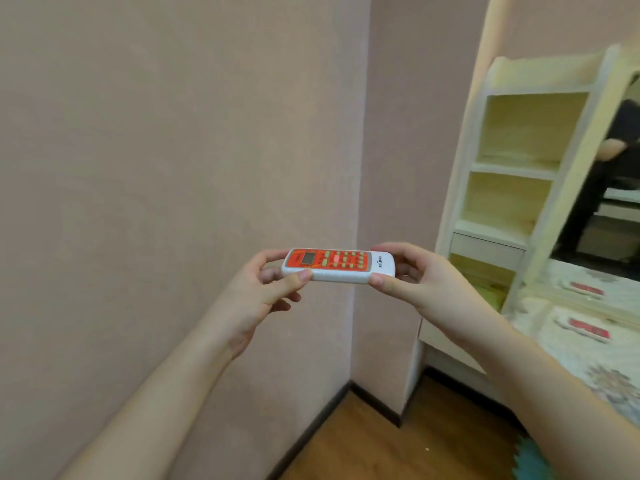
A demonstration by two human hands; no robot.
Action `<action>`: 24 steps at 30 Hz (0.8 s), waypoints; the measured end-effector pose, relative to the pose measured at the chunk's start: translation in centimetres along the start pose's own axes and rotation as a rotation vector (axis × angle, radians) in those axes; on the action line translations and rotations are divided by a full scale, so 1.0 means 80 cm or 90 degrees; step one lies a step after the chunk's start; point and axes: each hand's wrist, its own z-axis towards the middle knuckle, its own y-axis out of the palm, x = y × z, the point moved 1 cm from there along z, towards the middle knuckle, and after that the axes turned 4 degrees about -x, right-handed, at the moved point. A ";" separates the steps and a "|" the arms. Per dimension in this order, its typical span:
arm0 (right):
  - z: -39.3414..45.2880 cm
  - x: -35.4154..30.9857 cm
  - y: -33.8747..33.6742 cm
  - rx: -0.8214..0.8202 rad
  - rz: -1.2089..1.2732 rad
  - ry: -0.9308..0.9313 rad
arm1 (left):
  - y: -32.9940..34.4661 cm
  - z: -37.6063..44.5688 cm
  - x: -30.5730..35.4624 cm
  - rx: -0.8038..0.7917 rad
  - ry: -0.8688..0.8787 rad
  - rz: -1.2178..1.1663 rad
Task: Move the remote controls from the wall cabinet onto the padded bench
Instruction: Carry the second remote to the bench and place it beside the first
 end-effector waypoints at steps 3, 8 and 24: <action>-0.015 0.016 -0.039 0.056 -0.018 0.025 | 0.044 0.027 -0.009 -0.056 -0.005 -0.004; -0.038 0.054 -0.113 0.123 -0.068 0.068 | 0.133 0.071 -0.027 -0.140 -0.015 0.005; -0.121 0.177 -0.373 0.273 -0.075 0.187 | 0.448 0.175 -0.068 -0.324 -0.048 0.032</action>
